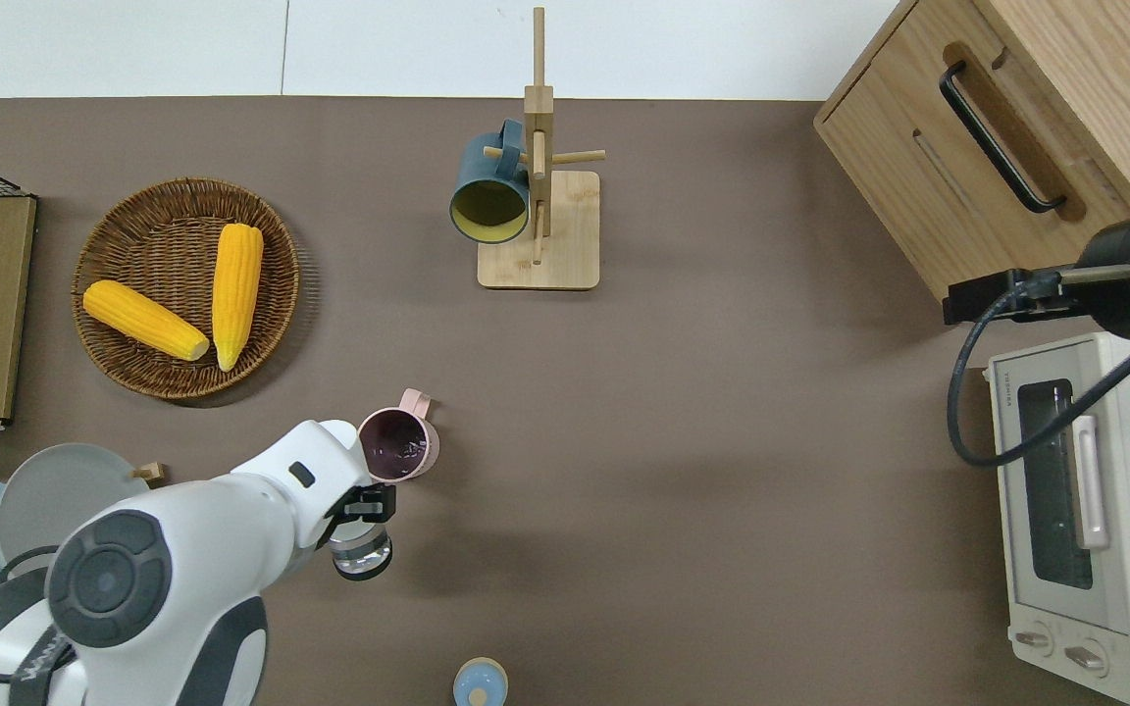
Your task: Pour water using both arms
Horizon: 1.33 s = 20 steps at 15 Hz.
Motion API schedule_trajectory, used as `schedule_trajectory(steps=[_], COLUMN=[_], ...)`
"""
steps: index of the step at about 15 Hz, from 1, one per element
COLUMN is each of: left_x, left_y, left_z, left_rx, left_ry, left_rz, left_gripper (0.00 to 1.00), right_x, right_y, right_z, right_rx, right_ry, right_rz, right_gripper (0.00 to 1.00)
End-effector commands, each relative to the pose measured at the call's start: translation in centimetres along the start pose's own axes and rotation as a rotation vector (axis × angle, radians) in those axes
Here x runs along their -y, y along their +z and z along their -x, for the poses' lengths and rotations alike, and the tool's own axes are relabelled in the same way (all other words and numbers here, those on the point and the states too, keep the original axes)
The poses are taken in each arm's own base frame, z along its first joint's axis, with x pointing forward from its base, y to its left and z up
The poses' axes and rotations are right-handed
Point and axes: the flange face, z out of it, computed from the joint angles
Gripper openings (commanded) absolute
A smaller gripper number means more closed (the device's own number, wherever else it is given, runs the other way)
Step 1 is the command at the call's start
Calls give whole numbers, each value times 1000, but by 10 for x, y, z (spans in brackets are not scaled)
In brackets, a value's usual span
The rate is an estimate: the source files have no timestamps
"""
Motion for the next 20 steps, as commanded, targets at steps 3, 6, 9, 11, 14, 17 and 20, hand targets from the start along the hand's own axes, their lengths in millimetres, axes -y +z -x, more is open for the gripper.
schedule_trajectory(steps=[3, 6, 9, 11, 14, 17, 20], left_x=[87, 126, 148, 166, 200, 226, 262], left_y=[-56, -95, -123, -146, -182, -211, -214], left_z=[-38, -64, -75, -85, -106, -134, -142], left_rx=[-232, -314, -372, -417, -488, -544, -544], left_ry=[-176, -239, -271, -302, -313, -307, -267], left_rz=[-6, -15, -23, -32, -103, -161, -201], left_gripper=[1, 0, 0, 0, 0, 0, 0], right_x=[-1, -1, -1, -1, -1, -1, -1], right_y=[-2, -2, -2, -2, -2, -2, -2], right_z=[5, 5, 5, 5, 5, 5, 5], right_rx=[4, 4, 4, 4, 4, 2, 4], right_ry=[-11, -11, -11, -11, -11, -11, -11], right_rz=[-25, -25, -25, -25, -25, -25, -25], right_gripper=[990, 990, 990, 990, 992, 990, 990])
